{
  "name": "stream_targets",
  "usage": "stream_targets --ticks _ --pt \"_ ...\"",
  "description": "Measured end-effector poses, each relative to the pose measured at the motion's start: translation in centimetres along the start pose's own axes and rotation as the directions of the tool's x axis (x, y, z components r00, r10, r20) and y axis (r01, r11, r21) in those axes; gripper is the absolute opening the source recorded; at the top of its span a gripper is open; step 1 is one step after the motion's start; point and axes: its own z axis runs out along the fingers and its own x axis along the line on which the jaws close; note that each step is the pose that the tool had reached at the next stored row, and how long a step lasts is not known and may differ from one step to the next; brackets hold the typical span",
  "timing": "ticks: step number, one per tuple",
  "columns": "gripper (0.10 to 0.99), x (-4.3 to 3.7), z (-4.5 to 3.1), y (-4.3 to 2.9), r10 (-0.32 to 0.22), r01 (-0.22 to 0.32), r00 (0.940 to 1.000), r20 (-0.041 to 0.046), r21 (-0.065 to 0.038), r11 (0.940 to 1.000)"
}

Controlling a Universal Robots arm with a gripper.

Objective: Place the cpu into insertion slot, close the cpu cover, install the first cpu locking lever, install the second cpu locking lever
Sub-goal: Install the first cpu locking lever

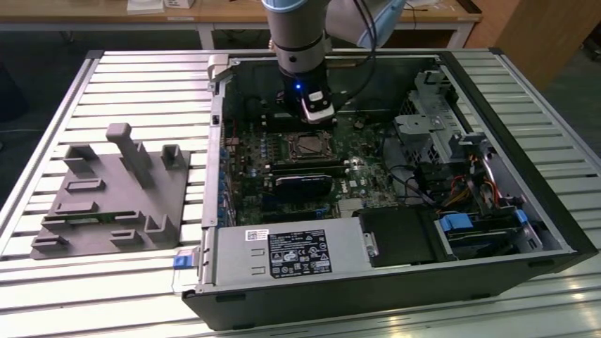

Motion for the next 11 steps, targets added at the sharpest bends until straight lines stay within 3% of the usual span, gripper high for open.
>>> stream_targets --ticks 11 --pt "0.106 -0.01 -0.06 -0.03 0.003 -0.003 1.0000 -0.0007 -0.002 1.0000"
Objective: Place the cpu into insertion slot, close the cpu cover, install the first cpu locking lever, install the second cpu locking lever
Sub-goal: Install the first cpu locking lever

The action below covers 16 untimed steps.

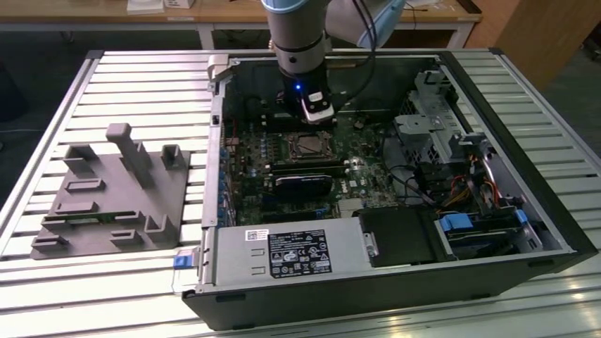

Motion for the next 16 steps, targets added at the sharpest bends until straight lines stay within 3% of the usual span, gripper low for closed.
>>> stream_targets --ticks 16 --pt "0.106 -0.02 0.08 -0.07 0.000 0.000 1.0000 0.0032 -0.002 1.0000"
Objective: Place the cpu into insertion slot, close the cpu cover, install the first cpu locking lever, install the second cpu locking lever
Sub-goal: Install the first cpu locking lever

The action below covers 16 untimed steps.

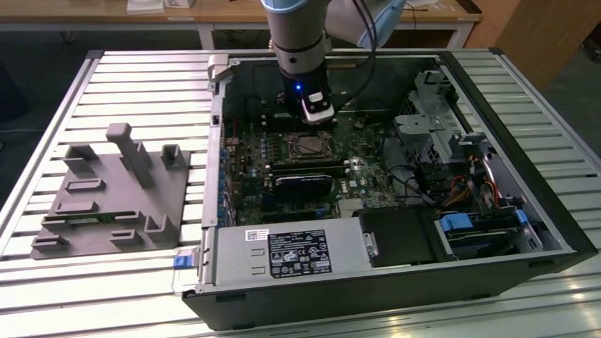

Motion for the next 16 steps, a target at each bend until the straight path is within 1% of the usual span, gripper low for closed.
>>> stream_targets --ticks 11,12,13,15,16 --pt "0.106 -0.05 0.18 -0.08 0.000 0.000 1.0000 0.0009 0.000 1.0000" --pt "0.106 -0.07 0.18 -0.07 0.000 0.000 1.0000 0.0005 -0.002 1.0000" --pt "0.106 -0.08 0.19 -0.07 0.001 -0.001 1.0000 -0.0006 -0.005 1.0000" --pt "0.106 -0.11 0.20 -0.06 0.003 -0.003 1.0000 -0.0047 -0.016 0.9999" --pt "0.106 -0.11 0.19 -0.06 0.004 -0.004 1.0000 -0.0063 -0.019 0.9998"
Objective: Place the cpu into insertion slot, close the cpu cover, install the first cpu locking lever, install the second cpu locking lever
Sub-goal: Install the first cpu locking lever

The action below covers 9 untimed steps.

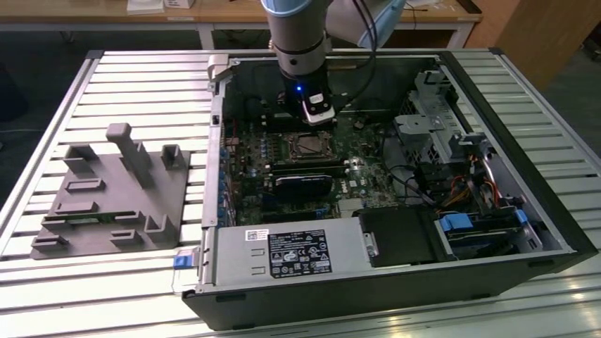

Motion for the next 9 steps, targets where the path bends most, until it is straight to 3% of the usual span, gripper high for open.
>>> stream_targets --ticks 4,9 --pt "0.106 -0.03 -0.17 0.07 0.001 -0.001 1.0000 -0.0004 -0.004 1.0000" --pt "0.106 -0.19 -1.25 0.26 0.001 -0.001 1.0000 -0.0005 -0.002 1.0000"
